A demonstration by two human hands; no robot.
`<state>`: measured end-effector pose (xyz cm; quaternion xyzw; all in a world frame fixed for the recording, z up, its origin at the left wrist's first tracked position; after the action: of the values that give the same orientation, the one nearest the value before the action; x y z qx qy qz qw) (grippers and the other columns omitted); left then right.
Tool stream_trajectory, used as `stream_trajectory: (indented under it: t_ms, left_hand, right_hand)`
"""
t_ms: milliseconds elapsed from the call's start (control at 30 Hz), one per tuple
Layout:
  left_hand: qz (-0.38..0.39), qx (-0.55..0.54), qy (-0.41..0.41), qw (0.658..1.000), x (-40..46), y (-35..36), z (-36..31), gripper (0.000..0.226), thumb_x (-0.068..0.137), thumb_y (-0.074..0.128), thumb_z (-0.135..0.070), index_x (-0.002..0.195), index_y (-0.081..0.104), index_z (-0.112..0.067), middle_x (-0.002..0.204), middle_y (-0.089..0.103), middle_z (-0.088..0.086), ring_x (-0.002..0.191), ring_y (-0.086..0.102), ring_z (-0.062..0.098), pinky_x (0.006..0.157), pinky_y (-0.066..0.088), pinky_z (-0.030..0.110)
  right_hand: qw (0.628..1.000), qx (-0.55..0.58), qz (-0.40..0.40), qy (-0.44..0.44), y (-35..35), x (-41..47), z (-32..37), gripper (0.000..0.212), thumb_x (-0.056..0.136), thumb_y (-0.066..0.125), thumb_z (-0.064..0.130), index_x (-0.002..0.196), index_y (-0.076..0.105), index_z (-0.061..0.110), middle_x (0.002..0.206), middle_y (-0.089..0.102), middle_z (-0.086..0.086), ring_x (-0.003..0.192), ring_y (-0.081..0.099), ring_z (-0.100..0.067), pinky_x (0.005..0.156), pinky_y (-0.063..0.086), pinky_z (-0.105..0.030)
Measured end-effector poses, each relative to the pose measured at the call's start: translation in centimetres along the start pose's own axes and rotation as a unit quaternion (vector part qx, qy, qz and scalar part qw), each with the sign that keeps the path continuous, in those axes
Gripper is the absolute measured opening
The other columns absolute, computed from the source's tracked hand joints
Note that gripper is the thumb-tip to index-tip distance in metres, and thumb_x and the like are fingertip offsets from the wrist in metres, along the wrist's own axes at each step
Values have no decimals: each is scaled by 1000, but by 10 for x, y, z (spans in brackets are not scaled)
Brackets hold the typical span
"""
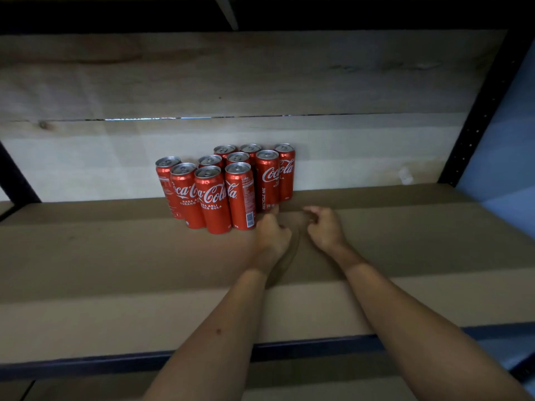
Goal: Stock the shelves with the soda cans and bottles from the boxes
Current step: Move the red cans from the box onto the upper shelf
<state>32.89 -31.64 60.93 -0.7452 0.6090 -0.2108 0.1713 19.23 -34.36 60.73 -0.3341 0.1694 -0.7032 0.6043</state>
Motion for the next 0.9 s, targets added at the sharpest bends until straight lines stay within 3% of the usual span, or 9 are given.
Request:
stream_trajectory:
  t_ms: [133,267,367,500,633,733,800,900]
  left_hand:
    - [23,24,47,998,-17,-6,9,55,80,50,7,133,57,-4,134,58,12,128,51,25,108,32,21]
    - [83,165,103,977,-33,-10,19,46,85,55,-8,130,61,-10,135,59,9,131,47,24,112,32,28]
    - [125,265,136,946,-52,-15,21,42,100,44,-27,140,51,-15,150,44,4,142,33,23,117,22,30]
    - [165,347,176,906,-88,-28,23,49,103,32,-33,150,33,-19,160,26,1,148,17,20,120,13,38]
    - [152,368,218,891,-138,-53,28,53,102,31,-38,149,35,-13,157,32,5,146,24,22,117,21,39]
    - [103,363,267,887,-179,-70,37,56,98,25,-41,135,52,-9,145,49,9,137,42,26,109,33,40]
    - [51,364,306,878,-207,-79,48,54,94,34,-38,131,57,-6,139,56,12,131,49,28,106,39,42]
    - [27,384,337,859,-244,-82,69,59,89,52,-27,142,44,-3,149,42,16,140,37,30,114,31,48]
  right_hand:
    - [996,-78,37,-10,-10,-35,-4,37,82,57,2,114,73,12,118,71,-8,113,64,-25,100,44,-26]
    - [985,-146,88,-35,-18,-71,4,35,93,54,13,126,66,14,137,60,-4,127,54,-23,105,35,-22]
    - [974,-181,123,-57,-21,-97,10,40,99,47,22,137,57,16,149,48,-3,137,42,-22,115,29,-26]
    - [961,-227,137,-83,-22,-130,16,43,101,41,30,142,50,22,154,40,-2,143,33,-23,117,28,-39]
    - [950,-269,116,-106,-25,-170,26,42,103,35,34,142,49,24,153,42,2,142,34,-20,115,26,-37]
    - [956,-262,47,-121,-21,-208,33,40,102,36,27,135,57,20,146,51,1,138,41,-21,109,29,-36]
    - [967,-219,-12,-131,-16,-232,35,40,98,38,25,128,63,15,139,59,-3,135,47,-23,107,33,-38]
    - [969,-182,-49,-161,-4,-266,31,43,95,46,24,134,58,9,143,54,-7,139,41,-24,117,22,-41]
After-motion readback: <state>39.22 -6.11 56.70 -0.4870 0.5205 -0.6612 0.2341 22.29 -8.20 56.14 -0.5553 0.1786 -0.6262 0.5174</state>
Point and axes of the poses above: each hand's wrist, its own x-axis towards the middle knuckle, its own y-axis out of the palm, z = x × y, the point moved 3 cm from there along x, towards the middle knuckle
